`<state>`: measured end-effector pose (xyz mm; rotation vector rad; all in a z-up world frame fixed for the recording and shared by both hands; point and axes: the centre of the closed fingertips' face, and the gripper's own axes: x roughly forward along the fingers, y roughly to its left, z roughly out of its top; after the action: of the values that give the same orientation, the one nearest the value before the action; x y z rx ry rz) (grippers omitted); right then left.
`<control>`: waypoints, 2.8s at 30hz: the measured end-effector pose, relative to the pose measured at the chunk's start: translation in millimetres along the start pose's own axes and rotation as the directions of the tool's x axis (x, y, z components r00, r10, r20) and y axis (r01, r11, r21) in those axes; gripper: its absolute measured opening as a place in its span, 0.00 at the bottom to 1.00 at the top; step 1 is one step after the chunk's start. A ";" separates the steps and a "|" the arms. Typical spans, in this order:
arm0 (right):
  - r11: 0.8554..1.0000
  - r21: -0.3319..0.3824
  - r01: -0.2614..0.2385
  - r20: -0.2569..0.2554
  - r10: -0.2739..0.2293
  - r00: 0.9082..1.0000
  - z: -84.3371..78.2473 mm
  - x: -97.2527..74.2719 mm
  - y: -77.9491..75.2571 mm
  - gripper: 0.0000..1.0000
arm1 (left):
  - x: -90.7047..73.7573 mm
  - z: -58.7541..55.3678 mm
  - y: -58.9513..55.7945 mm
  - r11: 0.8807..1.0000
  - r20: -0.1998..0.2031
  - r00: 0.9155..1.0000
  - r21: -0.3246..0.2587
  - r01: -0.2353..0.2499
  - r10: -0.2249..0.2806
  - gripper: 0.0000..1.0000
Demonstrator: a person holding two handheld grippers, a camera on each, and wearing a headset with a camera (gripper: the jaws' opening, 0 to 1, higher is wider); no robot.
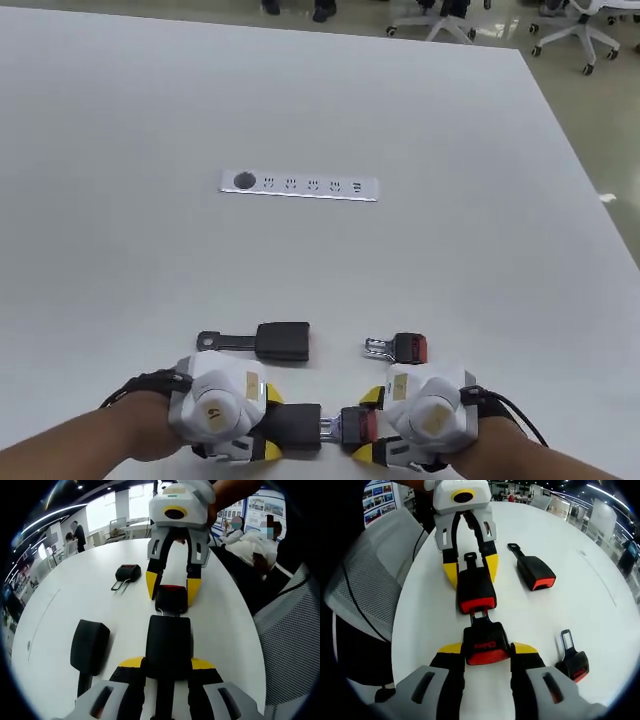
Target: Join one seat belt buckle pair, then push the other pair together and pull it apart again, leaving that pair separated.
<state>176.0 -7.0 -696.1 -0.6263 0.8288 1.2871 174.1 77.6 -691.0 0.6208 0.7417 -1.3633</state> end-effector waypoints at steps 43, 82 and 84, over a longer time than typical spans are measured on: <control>0.999 -0.007 0.037 0.023 -0.037 0.999 21.7 11.0 5.7 0.32 | -0.7 -2.0 -2.8 0.998 -0.060 0.998 0.054 0.038 -0.035 0.33; 1.000 -0.016 -0.005 0.200 0.008 0.980 25.0 3.9 10.7 0.31 | -2.3 -4.1 -1.4 0.995 0.003 0.998 0.072 0.062 -0.062 0.33; 1.000 -0.017 -0.008 0.209 0.012 0.978 25.4 3.9 10.8 0.31 | -2.0 -4.0 -1.3 0.995 0.005 0.998 0.072 0.063 -0.063 0.33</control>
<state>170.2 17.6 -684.2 -0.4899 0.6499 1.3443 172.2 81.8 -691.9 0.6534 0.7146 -1.4548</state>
